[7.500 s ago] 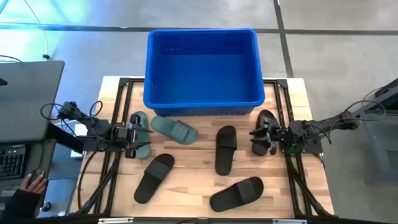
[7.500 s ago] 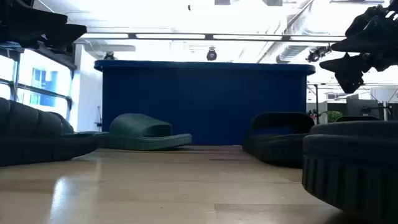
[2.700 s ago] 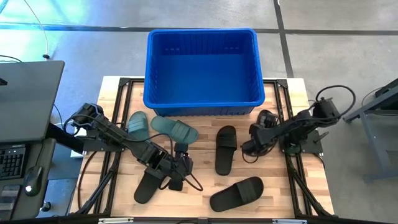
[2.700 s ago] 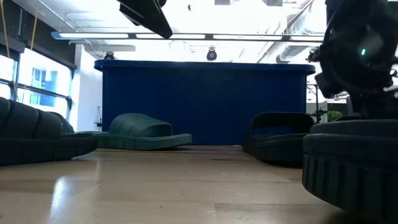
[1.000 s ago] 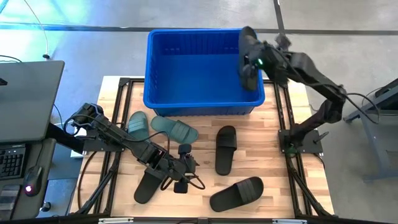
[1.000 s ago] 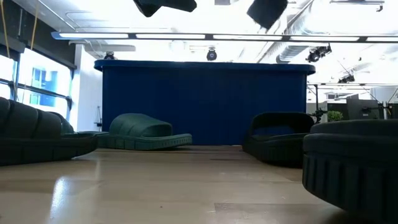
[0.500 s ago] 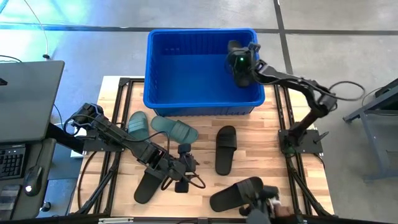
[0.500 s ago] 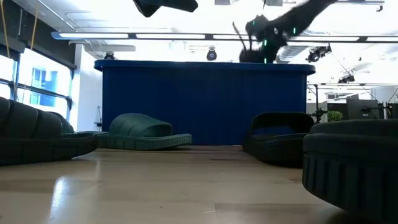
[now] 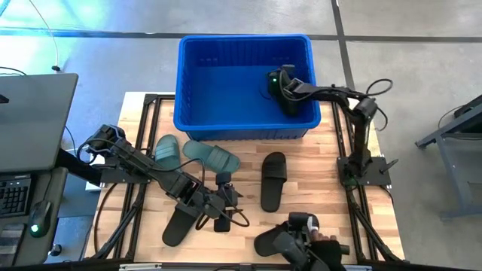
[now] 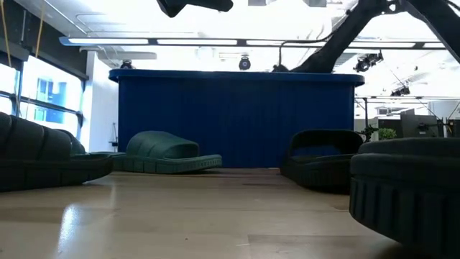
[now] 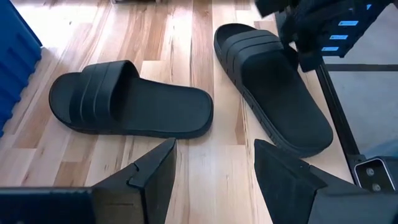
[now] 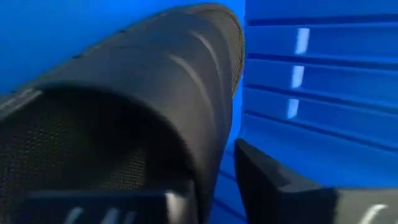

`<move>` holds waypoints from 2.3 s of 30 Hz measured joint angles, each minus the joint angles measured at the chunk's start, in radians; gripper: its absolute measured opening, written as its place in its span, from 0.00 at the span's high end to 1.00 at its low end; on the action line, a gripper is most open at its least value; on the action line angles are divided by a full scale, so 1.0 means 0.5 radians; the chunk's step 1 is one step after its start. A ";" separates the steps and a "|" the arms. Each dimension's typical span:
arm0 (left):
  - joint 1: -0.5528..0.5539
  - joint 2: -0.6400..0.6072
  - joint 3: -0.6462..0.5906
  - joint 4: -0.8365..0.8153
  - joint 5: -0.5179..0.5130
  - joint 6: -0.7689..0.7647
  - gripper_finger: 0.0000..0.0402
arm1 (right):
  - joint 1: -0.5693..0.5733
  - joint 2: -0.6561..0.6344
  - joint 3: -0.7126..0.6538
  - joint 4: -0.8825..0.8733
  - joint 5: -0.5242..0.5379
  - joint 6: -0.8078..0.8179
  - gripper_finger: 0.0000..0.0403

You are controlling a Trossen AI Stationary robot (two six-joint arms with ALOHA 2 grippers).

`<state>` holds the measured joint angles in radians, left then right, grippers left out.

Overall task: Pick and place slides into bin
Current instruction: Put the black slide into the blue bin

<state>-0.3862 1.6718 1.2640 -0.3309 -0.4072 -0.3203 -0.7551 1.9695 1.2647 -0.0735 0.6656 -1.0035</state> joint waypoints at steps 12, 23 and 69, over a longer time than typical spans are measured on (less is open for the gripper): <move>0.000 0.000 0.000 0.000 0.006 -0.005 0.50 | 0.045 -0.003 0.564 -0.708 0.075 0.538 0.57; -0.001 0.000 0.000 0.040 0.042 -0.065 0.50 | -0.034 0.000 0.846 -1.351 -0.304 1.028 0.57; 0.440 0.695 0.233 0.636 -0.013 0.678 0.50 | 1.338 -1.772 0.886 -1.881 -1.503 2.459 0.64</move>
<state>-0.1664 2.0191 1.3805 -0.0131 -0.4136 0.0187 -0.0860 1.0835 1.7077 -1.0138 -0.0858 0.2258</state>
